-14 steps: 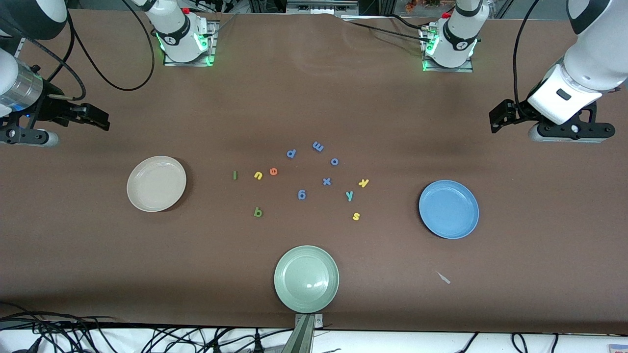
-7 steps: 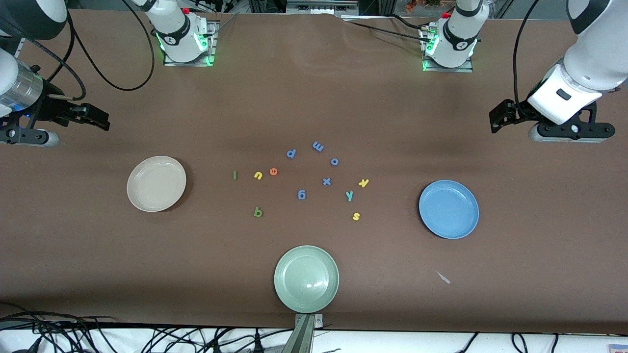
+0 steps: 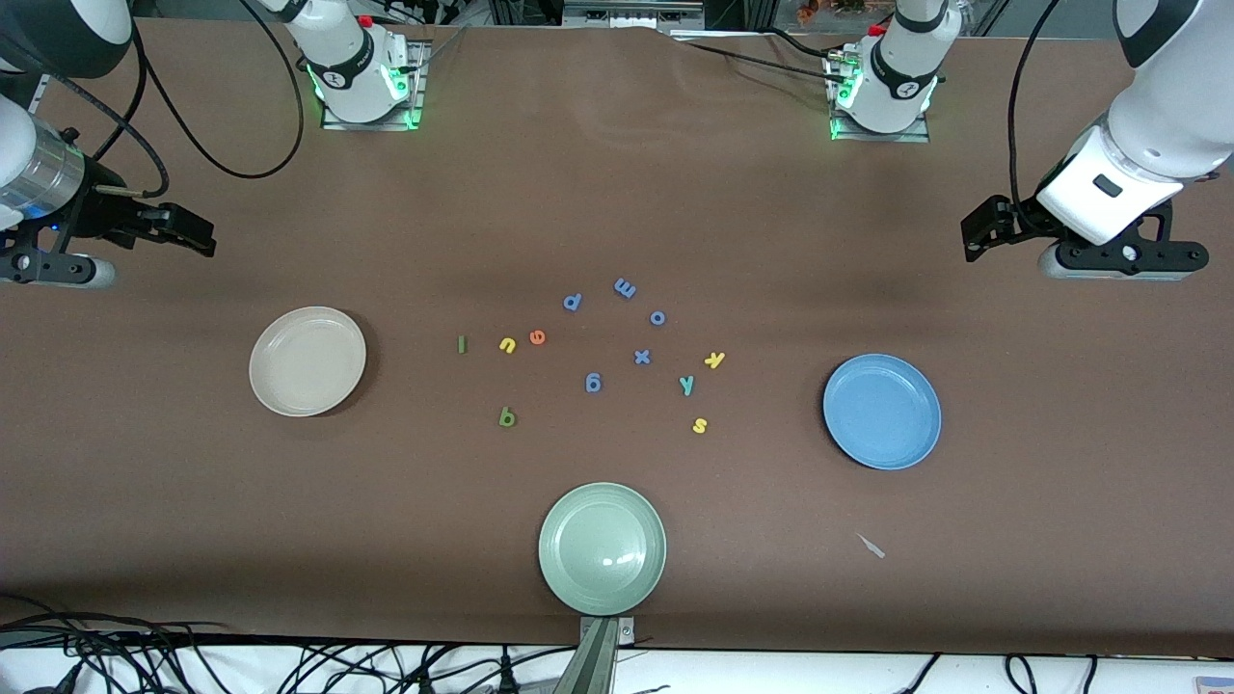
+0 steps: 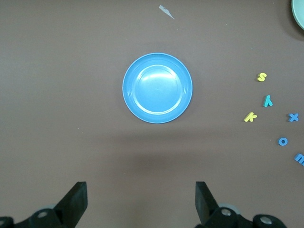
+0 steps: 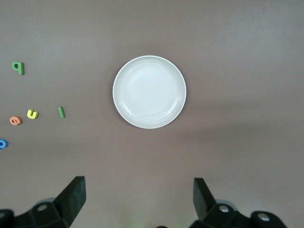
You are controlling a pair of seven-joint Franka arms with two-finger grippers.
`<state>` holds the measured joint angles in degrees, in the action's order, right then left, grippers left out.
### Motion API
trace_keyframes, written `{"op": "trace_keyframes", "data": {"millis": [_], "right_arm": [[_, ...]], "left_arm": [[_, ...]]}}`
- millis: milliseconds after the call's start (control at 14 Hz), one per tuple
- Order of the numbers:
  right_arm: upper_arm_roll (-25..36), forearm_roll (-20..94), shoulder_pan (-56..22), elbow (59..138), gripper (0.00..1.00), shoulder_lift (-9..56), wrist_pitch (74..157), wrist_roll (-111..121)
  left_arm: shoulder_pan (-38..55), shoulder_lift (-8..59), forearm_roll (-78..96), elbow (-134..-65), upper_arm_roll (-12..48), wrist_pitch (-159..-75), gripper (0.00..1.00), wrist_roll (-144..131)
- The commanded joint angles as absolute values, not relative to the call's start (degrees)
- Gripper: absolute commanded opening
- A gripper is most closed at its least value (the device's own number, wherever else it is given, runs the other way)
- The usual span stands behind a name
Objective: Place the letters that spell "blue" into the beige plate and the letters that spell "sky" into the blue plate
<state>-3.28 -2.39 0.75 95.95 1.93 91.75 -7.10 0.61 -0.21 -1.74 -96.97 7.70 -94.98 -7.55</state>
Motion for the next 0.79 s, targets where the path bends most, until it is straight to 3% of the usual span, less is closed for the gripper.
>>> {"op": "trace_keyframes", "data": {"millis": [0,716], "right_arm": [[-3.6,-1.4,1.2,96.2,1.00,1.5,91.4,-6.9],[-3.9,-1.5,-0.3,96.1,1.00,3.9,94.0,-6.9]], "left_arm": [[0.4,0.3,-2.8,-95.7,8.0,-94.0,1.00,-6.6],[0.4,0.3,-2.9,-95.6,8.0,-93.9,1.00,-6.6]]}}
